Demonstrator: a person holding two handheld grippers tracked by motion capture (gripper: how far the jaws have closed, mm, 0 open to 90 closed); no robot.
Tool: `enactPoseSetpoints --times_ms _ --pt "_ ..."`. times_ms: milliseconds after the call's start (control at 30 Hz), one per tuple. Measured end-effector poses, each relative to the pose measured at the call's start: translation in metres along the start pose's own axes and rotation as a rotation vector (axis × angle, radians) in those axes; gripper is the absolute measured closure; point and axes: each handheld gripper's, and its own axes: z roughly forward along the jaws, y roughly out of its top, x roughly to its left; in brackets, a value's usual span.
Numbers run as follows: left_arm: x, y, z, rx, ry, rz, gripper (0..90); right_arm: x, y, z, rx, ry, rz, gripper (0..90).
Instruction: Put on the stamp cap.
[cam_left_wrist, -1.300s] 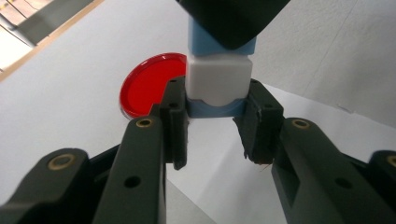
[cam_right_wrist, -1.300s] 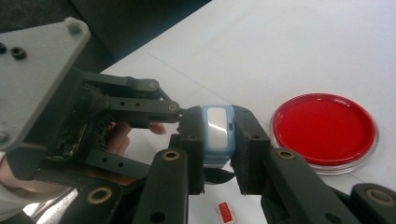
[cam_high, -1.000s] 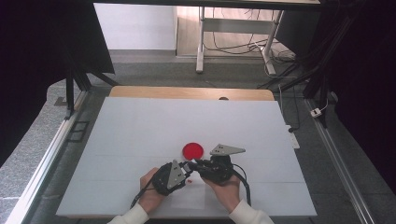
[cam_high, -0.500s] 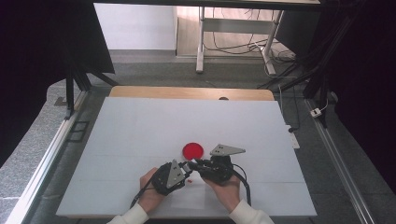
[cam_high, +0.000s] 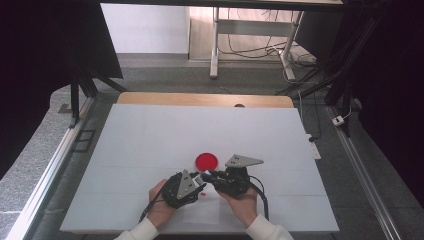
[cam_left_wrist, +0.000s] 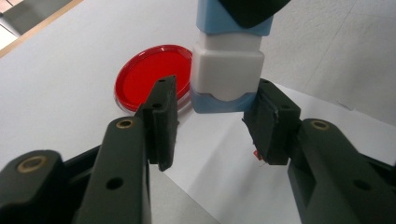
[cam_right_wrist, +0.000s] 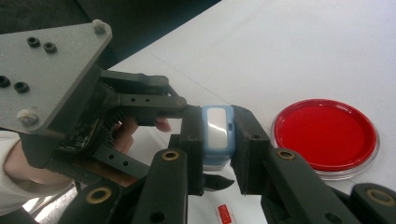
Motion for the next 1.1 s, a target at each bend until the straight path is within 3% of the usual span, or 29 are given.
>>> enactPoseSetpoints --times_ms 300,500,667,900,1100 --pt "0.002 0.0 -0.001 -0.004 0.002 -0.024 42.5 0.0 0.001 -0.002 -0.006 -0.001 -0.005 75.0" --pt "0.008 -0.003 -0.006 0.003 -0.012 -0.074 32.1 -0.003 0.003 -0.005 -0.016 -0.009 -0.01 75.0" --pt "0.018 -0.009 -0.016 0.018 -0.052 -0.132 26.8 -0.007 0.006 -0.01 -0.028 -0.024 -0.02 75.0" --pt "0.035 -0.026 -0.045 0.015 -0.033 -0.17 26.7 -0.012 0.009 -0.016 -0.026 -0.042 -0.039 74.9" --pt "0.044 -0.04 -0.059 0.033 -0.013 -0.198 26.7 -0.017 0.011 -0.019 -0.024 -0.076 -0.069 74.9"
